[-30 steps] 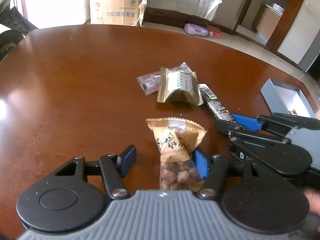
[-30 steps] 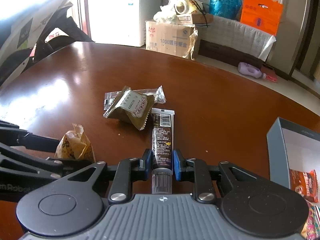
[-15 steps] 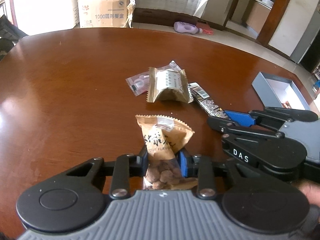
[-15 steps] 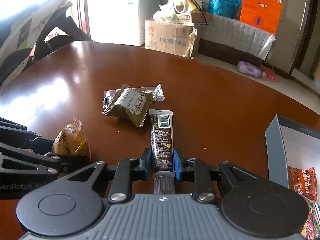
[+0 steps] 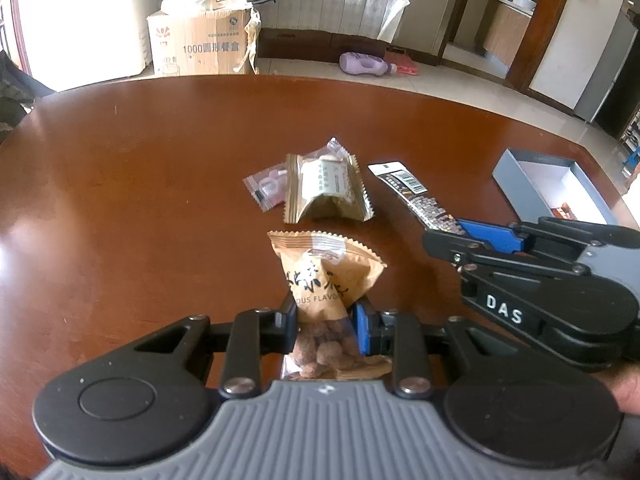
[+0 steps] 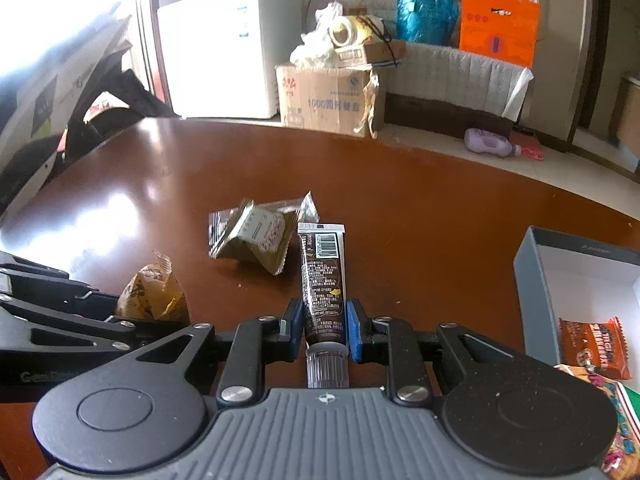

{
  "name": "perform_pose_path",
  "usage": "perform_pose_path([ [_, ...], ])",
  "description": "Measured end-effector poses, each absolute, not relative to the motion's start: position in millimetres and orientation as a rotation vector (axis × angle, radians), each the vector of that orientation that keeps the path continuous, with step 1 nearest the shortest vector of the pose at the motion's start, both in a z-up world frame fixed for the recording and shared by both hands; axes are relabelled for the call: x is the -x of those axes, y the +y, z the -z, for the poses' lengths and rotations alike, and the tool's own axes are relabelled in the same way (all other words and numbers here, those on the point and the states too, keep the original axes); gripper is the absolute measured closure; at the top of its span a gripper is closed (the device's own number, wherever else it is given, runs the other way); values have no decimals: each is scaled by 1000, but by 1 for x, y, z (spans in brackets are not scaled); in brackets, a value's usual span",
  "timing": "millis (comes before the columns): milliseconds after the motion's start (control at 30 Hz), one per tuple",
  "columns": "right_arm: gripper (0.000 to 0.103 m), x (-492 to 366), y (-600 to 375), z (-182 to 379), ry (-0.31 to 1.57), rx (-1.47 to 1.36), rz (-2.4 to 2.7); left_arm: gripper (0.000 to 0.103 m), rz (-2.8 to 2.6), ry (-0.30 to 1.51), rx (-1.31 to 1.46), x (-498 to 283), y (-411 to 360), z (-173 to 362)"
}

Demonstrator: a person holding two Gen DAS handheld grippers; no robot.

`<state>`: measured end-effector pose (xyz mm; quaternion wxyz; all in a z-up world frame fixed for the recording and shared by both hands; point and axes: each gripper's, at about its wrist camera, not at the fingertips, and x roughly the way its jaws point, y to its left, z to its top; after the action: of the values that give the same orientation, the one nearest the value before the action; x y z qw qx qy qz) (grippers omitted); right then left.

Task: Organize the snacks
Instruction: 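Lift and carry the nut bag and black tube over the box lid with both tools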

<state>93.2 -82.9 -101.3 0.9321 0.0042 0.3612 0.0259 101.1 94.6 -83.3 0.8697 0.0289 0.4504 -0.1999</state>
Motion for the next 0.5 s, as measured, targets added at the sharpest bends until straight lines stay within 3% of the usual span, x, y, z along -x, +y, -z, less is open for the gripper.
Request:
perform_pose_path([
  [500,78,-52,-100,58,643,-51,-11,78,442,879,-108,-89,69,59],
])
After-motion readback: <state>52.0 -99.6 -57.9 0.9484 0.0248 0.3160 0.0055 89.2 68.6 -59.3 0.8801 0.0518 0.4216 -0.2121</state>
